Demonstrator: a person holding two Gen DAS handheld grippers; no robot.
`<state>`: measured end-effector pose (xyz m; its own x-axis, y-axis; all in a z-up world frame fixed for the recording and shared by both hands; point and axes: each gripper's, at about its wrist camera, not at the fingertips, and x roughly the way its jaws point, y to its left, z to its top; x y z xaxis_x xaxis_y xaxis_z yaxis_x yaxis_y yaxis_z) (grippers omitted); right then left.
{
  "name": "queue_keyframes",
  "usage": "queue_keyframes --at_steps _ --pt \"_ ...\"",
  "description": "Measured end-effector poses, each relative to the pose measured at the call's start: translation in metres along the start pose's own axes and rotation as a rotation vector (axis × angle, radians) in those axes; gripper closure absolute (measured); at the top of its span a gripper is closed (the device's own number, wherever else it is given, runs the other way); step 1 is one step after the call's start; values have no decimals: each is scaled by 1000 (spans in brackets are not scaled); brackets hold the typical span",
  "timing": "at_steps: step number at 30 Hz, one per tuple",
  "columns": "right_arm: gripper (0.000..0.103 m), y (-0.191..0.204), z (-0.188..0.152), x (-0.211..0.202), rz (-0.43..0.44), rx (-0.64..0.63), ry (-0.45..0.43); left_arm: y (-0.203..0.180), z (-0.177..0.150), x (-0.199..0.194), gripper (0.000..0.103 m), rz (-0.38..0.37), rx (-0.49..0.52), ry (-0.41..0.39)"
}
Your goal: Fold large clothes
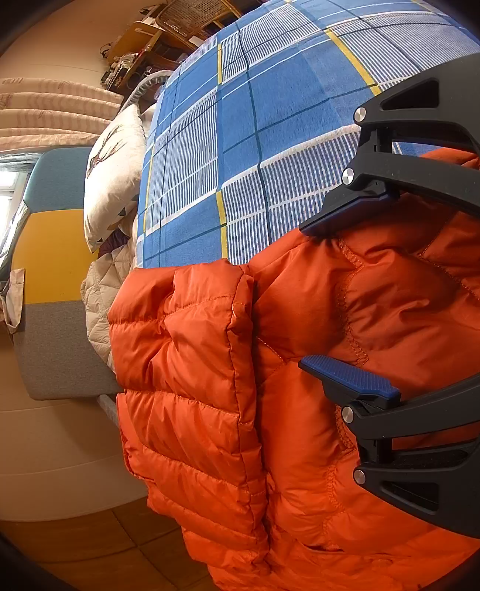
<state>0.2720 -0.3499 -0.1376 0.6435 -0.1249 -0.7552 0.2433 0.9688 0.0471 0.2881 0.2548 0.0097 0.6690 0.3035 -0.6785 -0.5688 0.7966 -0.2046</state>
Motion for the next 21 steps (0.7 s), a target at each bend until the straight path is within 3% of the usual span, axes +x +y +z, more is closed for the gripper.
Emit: queue_keyframes --at_steps 9,21 --pt "36 1 0 0 -6 -5 0 -133 -50 -11 93 -147 278 -14" --pt "36 1 0 0 -5 -5 -1 -250 -128 -13 93 -251 456 26"
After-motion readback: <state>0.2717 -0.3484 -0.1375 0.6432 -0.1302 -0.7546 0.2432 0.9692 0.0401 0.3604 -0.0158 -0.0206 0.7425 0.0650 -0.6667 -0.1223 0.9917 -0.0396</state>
